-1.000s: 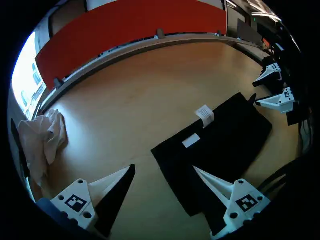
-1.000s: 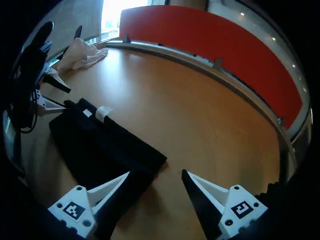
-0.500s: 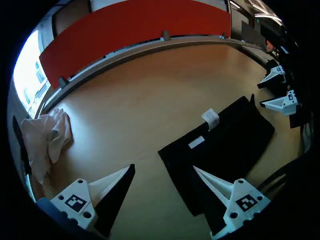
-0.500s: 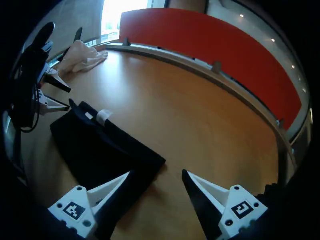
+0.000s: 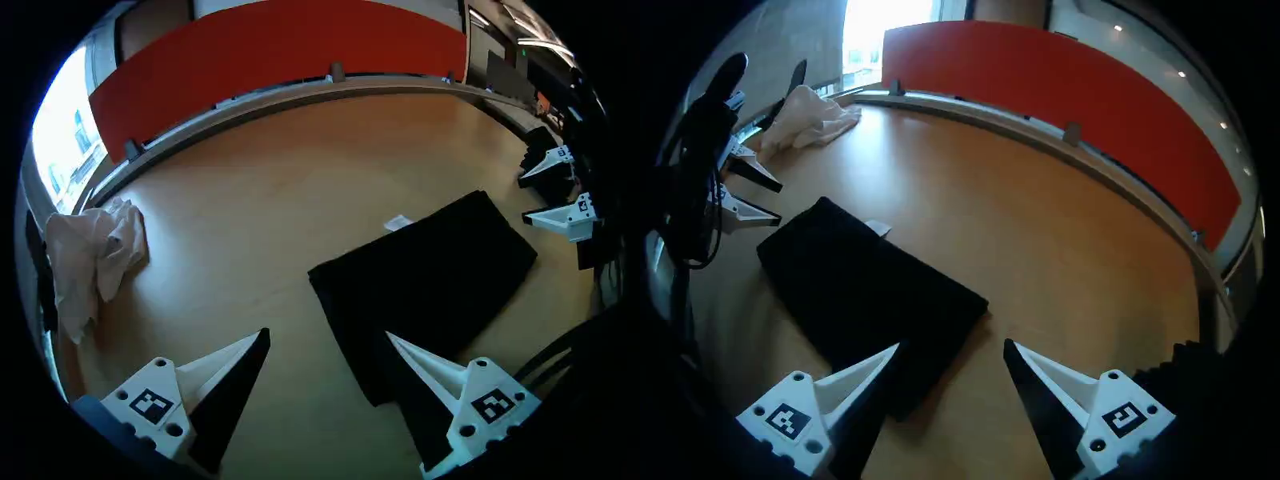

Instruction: Fold towel

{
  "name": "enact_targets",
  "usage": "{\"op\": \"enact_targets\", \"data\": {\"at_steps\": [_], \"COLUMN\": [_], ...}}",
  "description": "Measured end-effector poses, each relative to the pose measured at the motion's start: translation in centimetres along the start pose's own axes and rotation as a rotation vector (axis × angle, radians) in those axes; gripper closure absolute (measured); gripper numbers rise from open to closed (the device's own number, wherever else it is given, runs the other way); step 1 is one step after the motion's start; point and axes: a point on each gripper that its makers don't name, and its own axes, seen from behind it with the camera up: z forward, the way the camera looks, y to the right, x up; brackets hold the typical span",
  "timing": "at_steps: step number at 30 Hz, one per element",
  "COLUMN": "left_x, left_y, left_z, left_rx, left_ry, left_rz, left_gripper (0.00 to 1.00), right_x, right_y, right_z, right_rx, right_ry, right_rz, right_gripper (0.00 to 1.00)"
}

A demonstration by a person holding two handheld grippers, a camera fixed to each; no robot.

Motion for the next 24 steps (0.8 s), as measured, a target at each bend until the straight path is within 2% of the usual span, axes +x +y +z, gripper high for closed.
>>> {"op": "enact_targets", "data": {"at_steps": [12, 18, 24], "left_x": [-3.4, -4.6, -5.0], "left_y": [1.4, 1.5, 1.4], "left_z": [-2.3, -3.2, -3.6], "left_rx": [-0.004, 0.003, 0.013], "left_ry": [-0.015, -0.016, -0.015], "left_rz": [-0.045, -0.077, -0.076], "left_gripper": [0.04, 0.04, 0.04], "right_x": [-2.3, -2.9, -3.4], "right_y": [-1.5, -2.0, -2.0], "right_z": [-2.7, -3.6, -3.7], "right_rx": [-0.004, -0.008, -0.006], "right_ry": [-0.006, -0.003, -0.01], "right_rz": [0.009, 0.01, 0.013], "right_gripper": [0.09, 0.09, 0.09]}}
